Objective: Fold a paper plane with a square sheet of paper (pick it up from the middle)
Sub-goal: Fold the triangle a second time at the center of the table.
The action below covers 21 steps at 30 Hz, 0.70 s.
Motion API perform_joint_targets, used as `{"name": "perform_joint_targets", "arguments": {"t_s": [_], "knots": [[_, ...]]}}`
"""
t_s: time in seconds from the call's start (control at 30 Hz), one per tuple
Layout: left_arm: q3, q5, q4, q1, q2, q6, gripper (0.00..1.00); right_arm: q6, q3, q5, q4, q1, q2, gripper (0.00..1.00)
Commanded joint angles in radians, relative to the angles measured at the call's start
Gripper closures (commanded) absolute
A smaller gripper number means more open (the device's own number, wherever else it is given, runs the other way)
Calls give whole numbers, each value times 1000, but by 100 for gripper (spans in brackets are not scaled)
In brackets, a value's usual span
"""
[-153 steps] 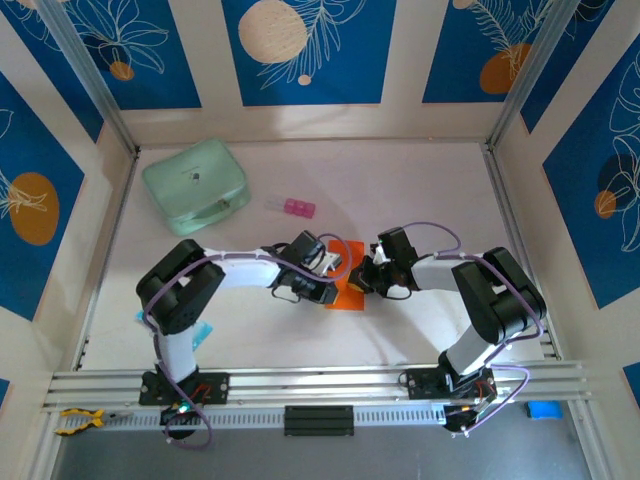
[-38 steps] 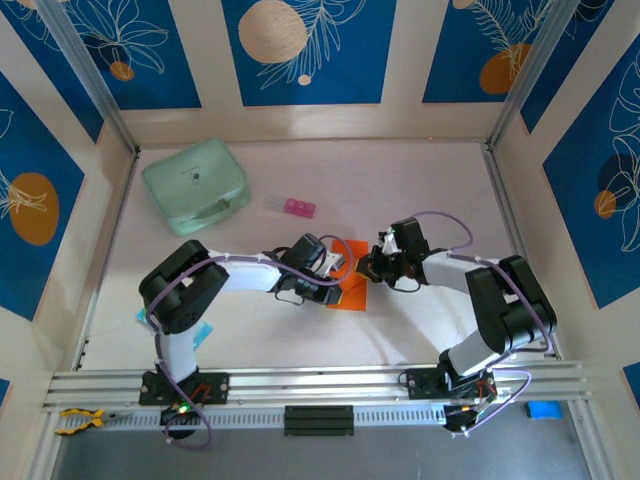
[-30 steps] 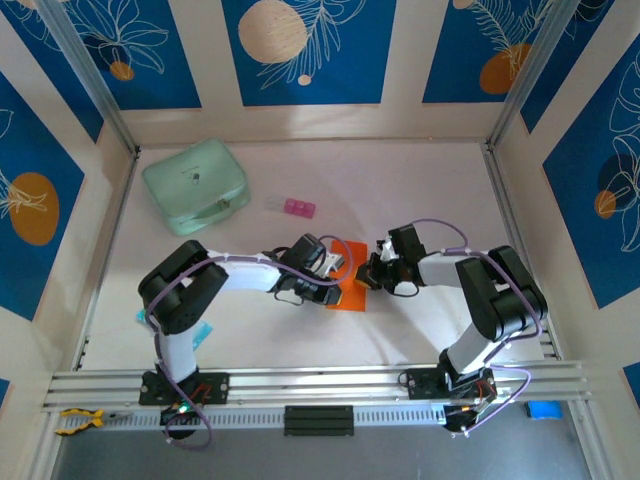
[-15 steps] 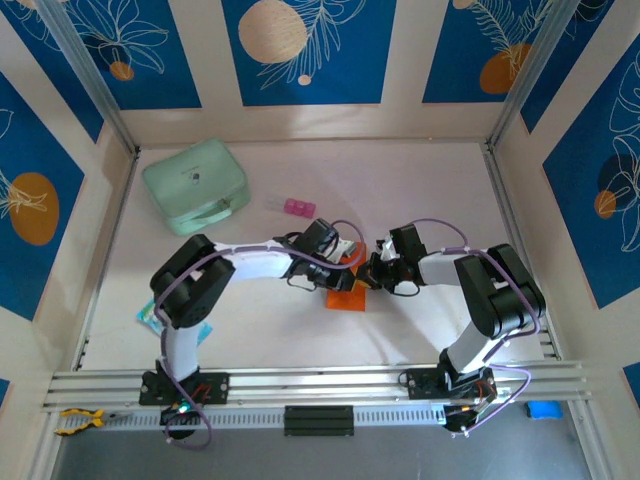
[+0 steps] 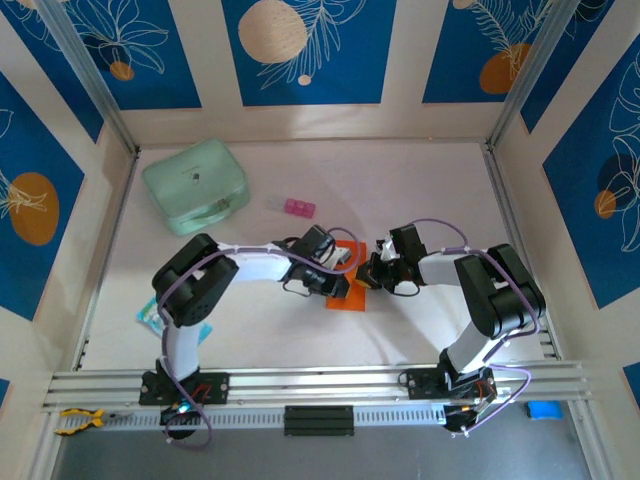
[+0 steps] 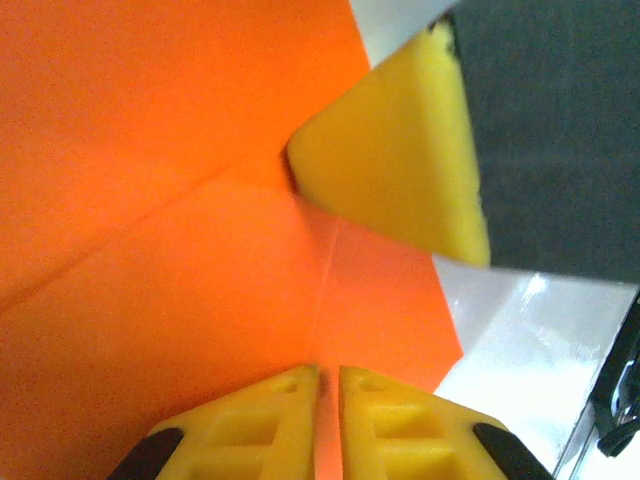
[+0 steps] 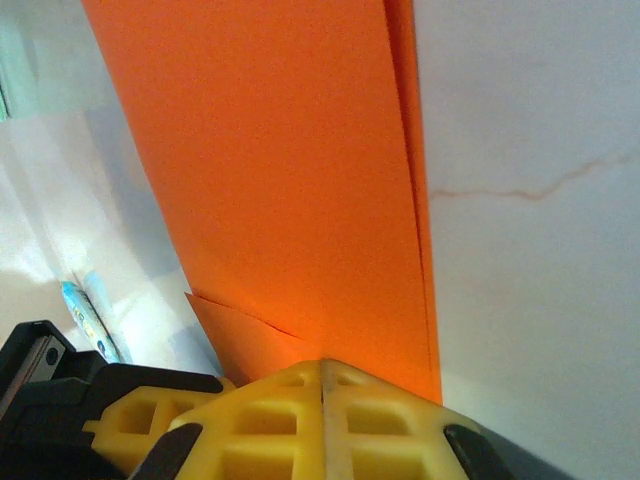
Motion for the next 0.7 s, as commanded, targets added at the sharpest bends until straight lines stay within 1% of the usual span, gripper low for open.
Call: {"name": "perform_joint_targets", "arguments": {"t_s": [0.0, 0.43, 0.67], "knots": [[-38, -26, -88, 3, -40, 38, 84, -19, -31, 69, -76, -9, 31, 100], [-149, -72, -151, 2, -130, 90, 84, -22, -25, 77, -94, -10, 26, 100], [-209, -86, -126, 4, -158, 60, 87, -29, -19, 71, -105, -10, 26, 100]]}}
